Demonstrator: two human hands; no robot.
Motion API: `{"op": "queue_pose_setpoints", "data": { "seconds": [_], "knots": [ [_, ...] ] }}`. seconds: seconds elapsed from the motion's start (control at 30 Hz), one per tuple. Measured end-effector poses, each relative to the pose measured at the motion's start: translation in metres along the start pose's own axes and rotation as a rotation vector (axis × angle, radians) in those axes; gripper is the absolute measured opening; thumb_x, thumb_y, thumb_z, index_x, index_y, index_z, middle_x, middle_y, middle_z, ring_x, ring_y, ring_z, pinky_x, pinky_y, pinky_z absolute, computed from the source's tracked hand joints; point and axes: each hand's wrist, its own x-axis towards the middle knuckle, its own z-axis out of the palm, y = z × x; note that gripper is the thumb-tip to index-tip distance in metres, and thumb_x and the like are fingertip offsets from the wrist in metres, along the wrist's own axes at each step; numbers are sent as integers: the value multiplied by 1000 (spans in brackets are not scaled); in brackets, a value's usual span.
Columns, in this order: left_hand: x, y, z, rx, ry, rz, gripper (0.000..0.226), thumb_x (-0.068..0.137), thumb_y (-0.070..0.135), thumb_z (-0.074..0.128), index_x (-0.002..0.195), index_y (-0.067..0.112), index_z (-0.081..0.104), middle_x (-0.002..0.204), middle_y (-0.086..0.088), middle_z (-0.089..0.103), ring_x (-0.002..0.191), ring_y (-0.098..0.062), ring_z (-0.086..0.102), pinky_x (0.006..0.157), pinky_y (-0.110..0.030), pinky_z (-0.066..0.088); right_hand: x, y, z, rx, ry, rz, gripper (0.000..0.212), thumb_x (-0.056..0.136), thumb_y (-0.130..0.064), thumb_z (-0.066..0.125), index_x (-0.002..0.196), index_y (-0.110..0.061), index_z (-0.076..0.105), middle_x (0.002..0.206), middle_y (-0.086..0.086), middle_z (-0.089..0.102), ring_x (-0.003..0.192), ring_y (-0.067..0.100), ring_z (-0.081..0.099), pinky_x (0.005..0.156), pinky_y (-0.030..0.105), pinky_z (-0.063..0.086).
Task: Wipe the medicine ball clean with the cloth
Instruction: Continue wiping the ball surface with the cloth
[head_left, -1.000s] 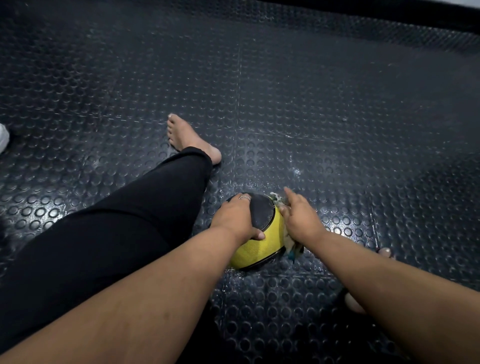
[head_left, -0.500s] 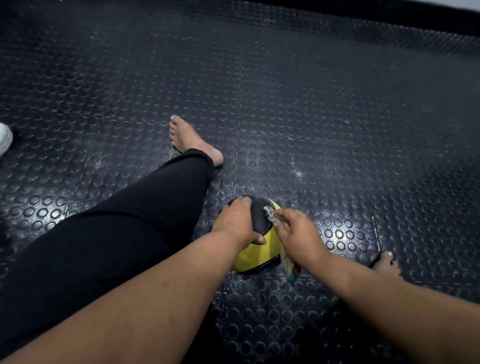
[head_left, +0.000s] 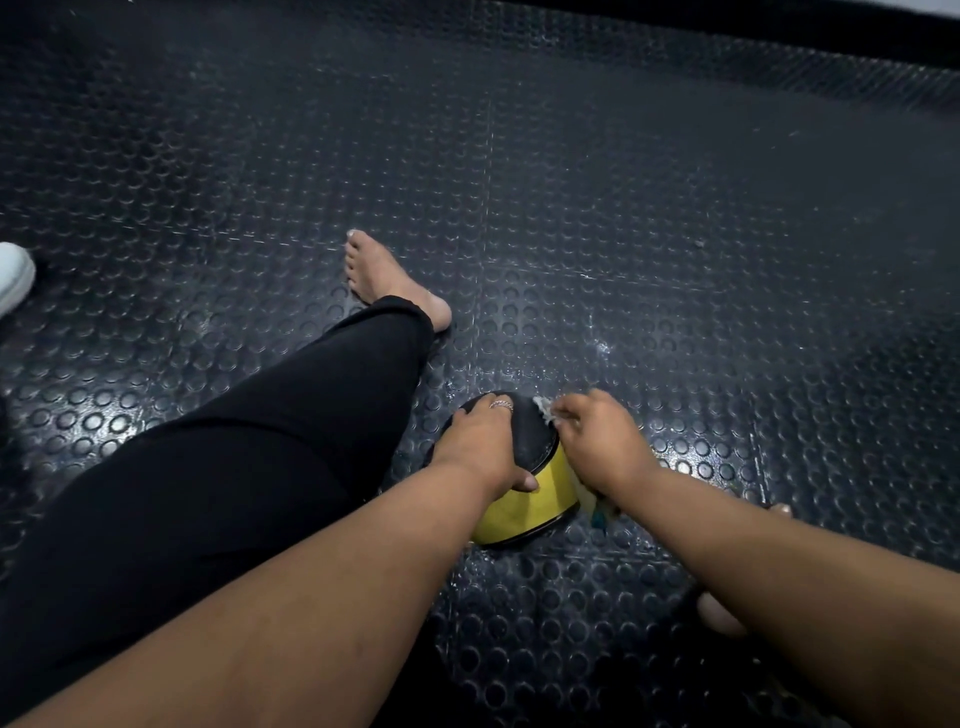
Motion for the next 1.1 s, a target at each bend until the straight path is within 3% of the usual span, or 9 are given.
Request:
{"op": "queue_pose_setpoints", "data": {
  "seconds": [0.13,0.37,0.5,0.7,0.83,0.97,1.1],
  "knots": [
    [2,0,2,8,3,4,101,67,39,88,146,14,31,153,-1,32,140,-27,31,113,-42,33,-26,3,1,-25,-1,-75,26,93,-16,53,116,-12,65,100,4,52,96,22,54,76,19,33],
    [0,-1,0,23,-4,6,104,68,38,87,150,13,27,156,-2,27,143,-25,26,116,-39,28,16,-3,0,-9,11,77,24,89,-11,49,103,-5,67,103,17,64,97,32,59,82,31,45],
    [-1,2,2,0,-5,-3,103,70,36,86,151,15,26,157,0,24,144,-26,23,117,-41,28,35,-4,-4,-28,-53,139,22,88,-10,51,102,-7,67,101,14,68,98,31,60,80,30,46],
    [4,-3,-2,-63,4,-29,98,67,34,89,146,16,33,152,-1,35,140,-25,32,113,-39,33,-8,-9,1,49,22,79,19,89,-16,53,101,-11,67,103,9,65,92,24,60,72,23,40],
    [2,0,0,-26,0,-9,104,70,34,87,152,16,25,157,0,27,143,-25,27,115,-39,30,-25,-5,8,62,50,80,22,91,-18,54,108,-12,66,108,6,59,96,20,56,74,20,34],
    [2,-1,0,-11,-8,-8,106,69,34,87,152,14,25,158,-1,25,144,-26,24,116,-40,28,3,-8,8,88,92,174,22,89,-15,52,103,-8,66,105,13,65,95,28,60,73,25,40],
    [2,1,4,-4,-12,0,107,69,34,87,152,14,23,160,-1,21,146,-27,20,118,-41,25,39,-4,2,33,-31,209,22,88,-9,51,101,-8,68,103,12,68,100,29,61,77,27,45]
  ]
}}
